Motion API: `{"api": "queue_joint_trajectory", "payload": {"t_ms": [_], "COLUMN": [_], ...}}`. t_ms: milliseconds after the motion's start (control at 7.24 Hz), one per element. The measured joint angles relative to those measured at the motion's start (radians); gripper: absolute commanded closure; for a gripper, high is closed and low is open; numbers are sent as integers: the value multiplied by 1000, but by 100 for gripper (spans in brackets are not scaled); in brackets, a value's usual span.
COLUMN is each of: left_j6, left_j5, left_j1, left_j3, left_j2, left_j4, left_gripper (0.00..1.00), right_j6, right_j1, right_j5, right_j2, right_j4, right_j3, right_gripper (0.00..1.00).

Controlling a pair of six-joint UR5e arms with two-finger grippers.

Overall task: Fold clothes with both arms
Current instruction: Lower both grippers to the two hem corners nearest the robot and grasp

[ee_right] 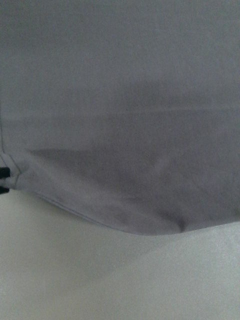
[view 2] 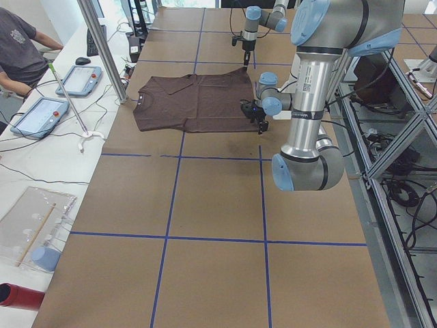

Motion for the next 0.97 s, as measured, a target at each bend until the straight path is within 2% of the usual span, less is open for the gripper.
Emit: {"api": "queue_joint_trajectory", "payload": {"t_ms": [276,552,690,967], "left_j6": [-1,-1,-1,0], "left_j5": [0,1,0,-2], "left_j1": [1,2,2,2], "left_j3": [2,2,-1,-7], "left_j2": [-2,0,0,1], "left_j4": [0,0,0,1], "left_gripper": [58,82,98,100], "right_j6": [-1,-1,-2,-2], "right_j1": [5,9,12,14], "right_j5": [1,6,8,10], "right_j2": [1,2,2,2], "right_j4": [0,-1,-3,-4], "right_j3": [0,8,12,15], "right_gripper": [100,100,100,100]}}
